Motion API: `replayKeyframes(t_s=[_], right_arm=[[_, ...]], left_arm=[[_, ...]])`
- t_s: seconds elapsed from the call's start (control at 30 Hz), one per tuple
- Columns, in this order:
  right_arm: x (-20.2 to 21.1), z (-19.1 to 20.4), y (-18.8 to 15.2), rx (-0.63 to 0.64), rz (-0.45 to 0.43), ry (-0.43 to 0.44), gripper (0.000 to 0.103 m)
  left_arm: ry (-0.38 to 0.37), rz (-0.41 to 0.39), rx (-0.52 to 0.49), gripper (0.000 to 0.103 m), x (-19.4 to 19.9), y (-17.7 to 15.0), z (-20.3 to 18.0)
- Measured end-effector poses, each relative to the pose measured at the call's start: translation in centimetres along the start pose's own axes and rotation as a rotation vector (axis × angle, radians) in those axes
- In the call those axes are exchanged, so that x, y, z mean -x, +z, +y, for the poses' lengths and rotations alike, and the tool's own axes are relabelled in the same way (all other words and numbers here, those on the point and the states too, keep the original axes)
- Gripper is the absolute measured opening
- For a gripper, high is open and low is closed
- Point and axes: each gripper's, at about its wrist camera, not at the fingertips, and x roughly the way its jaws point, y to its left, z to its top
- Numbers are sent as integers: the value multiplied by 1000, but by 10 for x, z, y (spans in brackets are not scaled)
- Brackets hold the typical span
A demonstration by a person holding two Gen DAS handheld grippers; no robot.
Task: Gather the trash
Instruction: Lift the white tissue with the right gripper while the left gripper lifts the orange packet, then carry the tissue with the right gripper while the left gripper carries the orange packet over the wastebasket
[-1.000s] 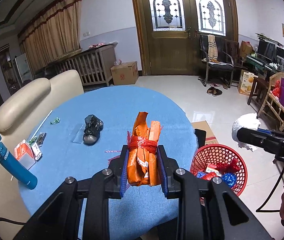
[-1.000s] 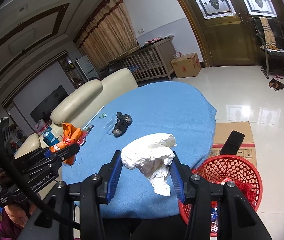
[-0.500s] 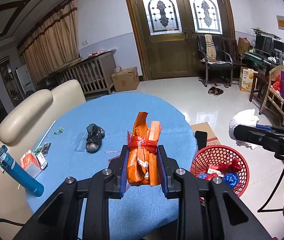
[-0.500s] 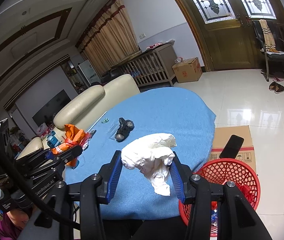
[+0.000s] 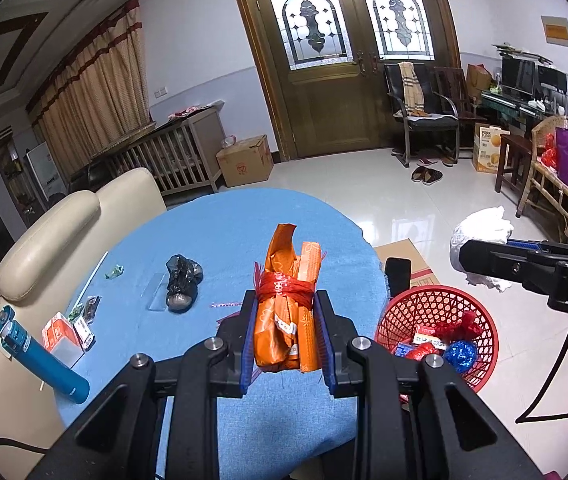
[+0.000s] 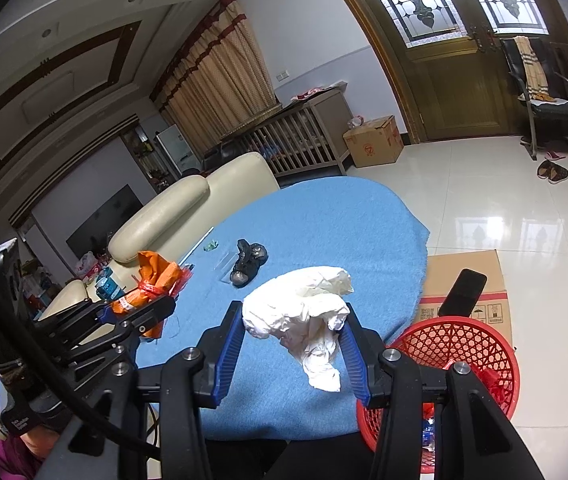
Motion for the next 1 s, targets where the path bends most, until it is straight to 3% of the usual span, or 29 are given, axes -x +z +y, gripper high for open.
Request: replayKeyframes(t_s=[1.0], right_arm=[[4, -22, 1, -45, -4, -18, 51]], left_arm=[[-34, 37, -58, 28, -21, 3, -34]])
